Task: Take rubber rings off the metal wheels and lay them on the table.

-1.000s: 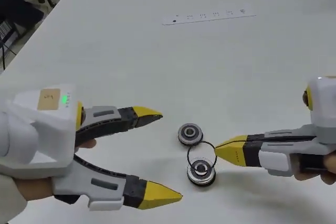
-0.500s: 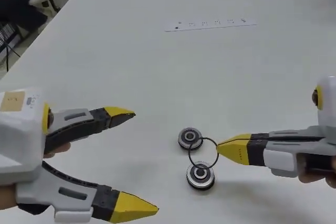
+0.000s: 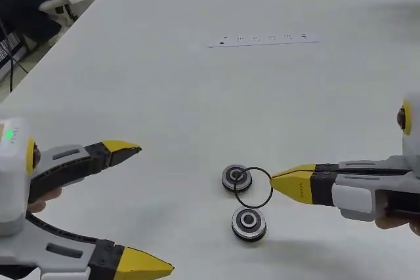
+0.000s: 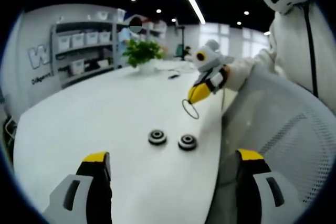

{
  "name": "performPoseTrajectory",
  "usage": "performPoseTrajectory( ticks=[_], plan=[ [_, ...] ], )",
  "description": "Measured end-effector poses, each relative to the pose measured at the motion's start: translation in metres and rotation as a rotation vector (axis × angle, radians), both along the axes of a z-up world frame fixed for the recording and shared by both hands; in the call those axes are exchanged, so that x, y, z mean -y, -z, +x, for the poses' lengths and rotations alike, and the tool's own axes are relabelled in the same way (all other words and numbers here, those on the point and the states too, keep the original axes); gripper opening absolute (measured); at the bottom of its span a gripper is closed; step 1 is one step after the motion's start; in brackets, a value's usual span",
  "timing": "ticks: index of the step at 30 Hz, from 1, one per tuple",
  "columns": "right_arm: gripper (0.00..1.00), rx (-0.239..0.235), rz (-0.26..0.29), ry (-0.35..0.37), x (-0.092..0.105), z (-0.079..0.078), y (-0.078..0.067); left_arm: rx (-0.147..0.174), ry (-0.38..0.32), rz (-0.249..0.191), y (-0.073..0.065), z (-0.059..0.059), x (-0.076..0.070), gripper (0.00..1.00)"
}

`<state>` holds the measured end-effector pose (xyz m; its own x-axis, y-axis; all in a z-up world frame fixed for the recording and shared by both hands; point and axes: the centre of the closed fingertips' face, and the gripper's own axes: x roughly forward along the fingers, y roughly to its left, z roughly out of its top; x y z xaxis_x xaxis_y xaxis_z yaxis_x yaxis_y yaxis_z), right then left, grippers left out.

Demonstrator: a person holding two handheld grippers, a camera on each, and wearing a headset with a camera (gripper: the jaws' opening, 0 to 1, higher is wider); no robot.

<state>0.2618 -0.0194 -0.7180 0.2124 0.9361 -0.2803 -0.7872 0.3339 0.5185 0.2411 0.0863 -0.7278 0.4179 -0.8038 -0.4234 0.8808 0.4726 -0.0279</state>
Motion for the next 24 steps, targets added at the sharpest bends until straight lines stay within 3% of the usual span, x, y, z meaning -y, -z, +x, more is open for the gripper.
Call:
performPoseTrajectory(
  ticks=[15, 24],
  plan=[
    [0.0, 0.042, 0.006, -0.03, -0.015, 0.0, -0.032, -0.016, 0.002, -0.037, 0.0, -0.002, -0.002, 1.0],
    [0.0, 0.053, -0.018, -0.064, -0.035, 0.005, -0.04, -0.015, 0.0, -0.046, -0.001, -0.002, -0.002, 1.0]
  ],
)
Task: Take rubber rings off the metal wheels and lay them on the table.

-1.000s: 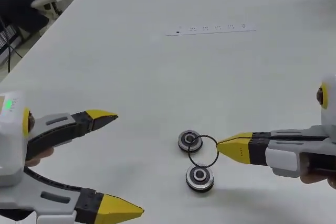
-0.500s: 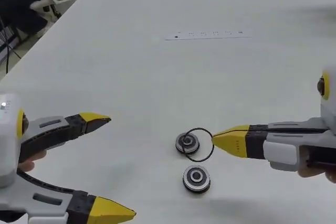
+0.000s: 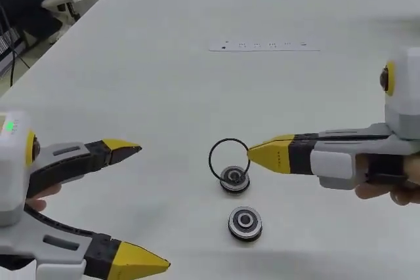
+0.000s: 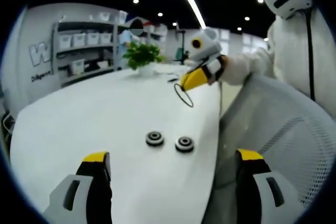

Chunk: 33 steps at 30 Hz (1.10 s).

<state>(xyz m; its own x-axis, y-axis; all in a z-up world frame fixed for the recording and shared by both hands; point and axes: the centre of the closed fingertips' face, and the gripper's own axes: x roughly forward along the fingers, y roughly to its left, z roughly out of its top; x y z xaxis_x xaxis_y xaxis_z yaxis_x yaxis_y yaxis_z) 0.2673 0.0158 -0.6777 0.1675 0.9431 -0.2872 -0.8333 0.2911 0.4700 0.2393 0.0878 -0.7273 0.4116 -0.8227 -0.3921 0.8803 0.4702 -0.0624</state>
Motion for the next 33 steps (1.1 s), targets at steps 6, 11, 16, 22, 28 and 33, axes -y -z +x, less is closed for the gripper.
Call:
performPoseTrajectory(
  ticks=[6, 11, 16, 22, 28, 33],
  plan=[
    [0.0, -0.001, -0.063, -0.033, -0.012, 0.001, 0.013, -0.002, 0.0, -0.003, -0.001, -0.001, 0.001, 1.0],
    [0.0, -0.014, -0.118, -0.077, -0.019, -0.003, 0.029, -0.005, 0.003, -0.007, -0.001, -0.002, 0.002, 1.0],
    [0.0, -0.019, -0.165, -0.118, -0.028, -0.007, 0.044, -0.011, 0.004, -0.005, 0.0, -0.002, 0.003, 1.0],
    [0.0, -0.029, -0.23, -0.16, -0.035, -0.01, 0.067, -0.022, 0.002, -0.006, 0.001, -0.003, 0.003, 1.0],
    [0.0, -0.052, -0.298, -0.186, -0.038, -0.013, 0.094, -0.032, -0.004, -0.014, 0.002, -0.002, 0.002, 1.0],
    [0.0, -0.063, -0.346, -0.183, -0.037, -0.013, 0.111, -0.042, -0.006, -0.016, 0.003, -0.002, 0.003, 1.0]
  ],
)
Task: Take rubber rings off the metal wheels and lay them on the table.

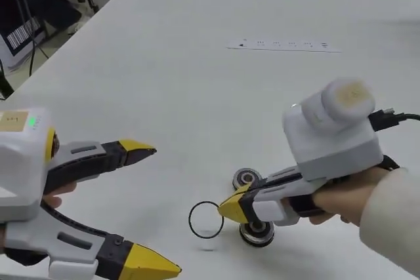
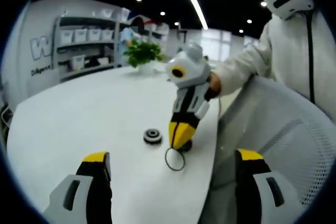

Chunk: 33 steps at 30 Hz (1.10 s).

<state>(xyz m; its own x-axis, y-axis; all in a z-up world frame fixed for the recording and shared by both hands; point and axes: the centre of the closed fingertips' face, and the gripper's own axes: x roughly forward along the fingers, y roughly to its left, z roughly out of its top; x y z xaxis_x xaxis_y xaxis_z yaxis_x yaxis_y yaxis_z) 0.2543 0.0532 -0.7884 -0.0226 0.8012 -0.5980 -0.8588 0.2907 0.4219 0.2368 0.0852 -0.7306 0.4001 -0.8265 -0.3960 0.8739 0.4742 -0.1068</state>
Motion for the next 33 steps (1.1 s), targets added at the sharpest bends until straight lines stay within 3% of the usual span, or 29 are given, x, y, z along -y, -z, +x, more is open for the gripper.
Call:
performPoseTrajectory(
  ticks=[8, 20, 33],
  plan=[
    [0.0, -0.001, -0.037, 0.017, 0.003, 0.003, 0.012, -0.007, 0.001, -0.002, 0.001, 0.0, 0.0, 0.99],
    [0.03, 0.033, -0.051, 0.025, 0.005, 0.009, 0.015, -0.01, 0.0, 0.002, 0.001, 0.0, -0.001, 0.99],
    [0.09, 0.078, -0.016, 0.072, 0.017, 0.025, -0.006, -0.014, 0.001, 0.002, 0.002, 0.0, -0.001, 0.99]
  ],
)
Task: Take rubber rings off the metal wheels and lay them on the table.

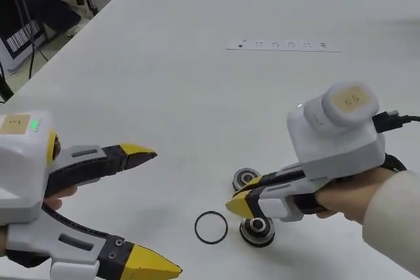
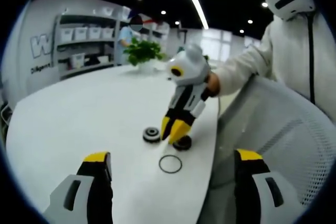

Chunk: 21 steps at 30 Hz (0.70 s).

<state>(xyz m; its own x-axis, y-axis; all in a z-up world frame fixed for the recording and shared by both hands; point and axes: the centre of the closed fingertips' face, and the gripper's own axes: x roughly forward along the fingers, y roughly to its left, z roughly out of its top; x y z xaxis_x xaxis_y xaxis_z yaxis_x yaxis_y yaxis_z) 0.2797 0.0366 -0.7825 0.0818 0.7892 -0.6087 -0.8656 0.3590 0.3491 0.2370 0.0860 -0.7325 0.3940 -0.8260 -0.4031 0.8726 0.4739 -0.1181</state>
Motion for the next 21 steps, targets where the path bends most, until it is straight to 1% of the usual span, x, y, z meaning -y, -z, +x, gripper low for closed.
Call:
performPoseTrajectory(
  ticks=[6, 9, 11, 14, 18, 21],
  plan=[
    [0.12, 0.023, 0.04, 0.037, 0.011, 0.01, -0.017, -0.003, 0.002, 0.002, 0.001, -0.001, 0.0, 0.98],
    [0.13, 0.025, 0.041, 0.05, 0.016, 0.014, -0.02, -0.004, 0.002, 0.003, 0.001, -0.001, 0.001, 0.98],
    [0.14, 0.037, 0.052, 0.068, 0.021, 0.018, -0.024, -0.012, 0.005, 0.004, 0.002, -0.002, 0.001, 0.98],
    [0.15, 0.042, 0.063, 0.095, 0.03, 0.022, -0.028, -0.018, 0.01, 0.006, 0.003, -0.003, 0.003, 0.98],
    [0.16, 0.047, 0.063, 0.121, 0.045, 0.022, -0.029, -0.022, 0.01, 0.006, 0.004, -0.003, 0.003, 0.97],
    [0.17, 0.052, 0.059, 0.132, 0.054, 0.021, -0.028, -0.015, 0.011, 0.009, 0.003, -0.002, 0.004, 0.97]
  ],
)
